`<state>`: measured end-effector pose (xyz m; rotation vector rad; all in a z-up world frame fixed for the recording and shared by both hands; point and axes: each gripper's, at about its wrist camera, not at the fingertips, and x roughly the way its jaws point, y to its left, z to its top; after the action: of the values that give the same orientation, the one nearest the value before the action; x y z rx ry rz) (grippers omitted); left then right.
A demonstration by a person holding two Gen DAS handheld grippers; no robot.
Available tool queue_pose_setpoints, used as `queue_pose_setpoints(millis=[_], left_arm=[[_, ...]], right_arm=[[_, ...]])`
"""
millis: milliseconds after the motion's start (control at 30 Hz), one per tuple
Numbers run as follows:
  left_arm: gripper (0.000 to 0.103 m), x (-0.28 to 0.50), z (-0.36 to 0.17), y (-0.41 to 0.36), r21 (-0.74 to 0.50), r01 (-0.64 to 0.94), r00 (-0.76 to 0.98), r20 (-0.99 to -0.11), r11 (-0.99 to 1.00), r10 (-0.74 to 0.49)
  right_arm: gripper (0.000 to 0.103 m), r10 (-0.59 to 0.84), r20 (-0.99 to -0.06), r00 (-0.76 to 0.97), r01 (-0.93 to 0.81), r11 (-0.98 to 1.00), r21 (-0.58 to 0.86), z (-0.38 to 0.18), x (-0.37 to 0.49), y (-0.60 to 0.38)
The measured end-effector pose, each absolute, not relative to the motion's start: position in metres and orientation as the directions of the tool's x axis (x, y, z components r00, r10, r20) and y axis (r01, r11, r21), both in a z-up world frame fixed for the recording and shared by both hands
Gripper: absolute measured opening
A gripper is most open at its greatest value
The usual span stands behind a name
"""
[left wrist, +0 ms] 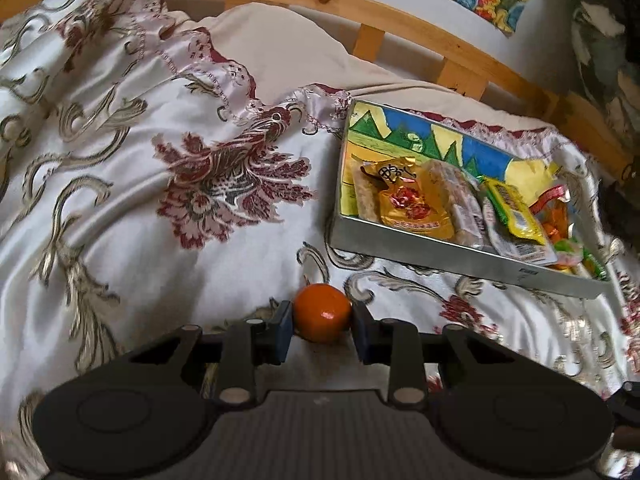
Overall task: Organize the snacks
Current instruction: 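Carry the mandarin to the tray with the left tool while the right tool carries the jerky pack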
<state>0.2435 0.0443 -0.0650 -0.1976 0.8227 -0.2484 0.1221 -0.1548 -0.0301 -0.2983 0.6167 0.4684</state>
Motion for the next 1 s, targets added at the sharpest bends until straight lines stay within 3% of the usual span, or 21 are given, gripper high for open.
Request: queue_pose_setpoints(millis=[267, 433, 1000], left_arm=[[0.034, 0.216, -0.058, 0.029, -0.289, 0.184, 0.646, -0.684, 0.939, -0.338], [0.034, 0.197, -0.054, 0.008, -0.255, 0.241, 0.640, -0.684, 0.937, -0.350], [0.034, 0.168, -0.029, -0.029, -0.293, 0.367, 0.634, -0.616, 0.883, -0.468]], right_arm=[[0.014, 0.346, -0.564, 0.750, -0.353, 0.930, 0.101, -0.014, 0.104, -0.197], [0.014, 0.336, -0.547, 0.767, -0.292, 0.941, 0.169, -0.009, 0.096, -0.213], [0.013, 0.305, -0.491, 0.816, -0.227, 0.950, 0.213, -0.002, 0.092, -0.226]])
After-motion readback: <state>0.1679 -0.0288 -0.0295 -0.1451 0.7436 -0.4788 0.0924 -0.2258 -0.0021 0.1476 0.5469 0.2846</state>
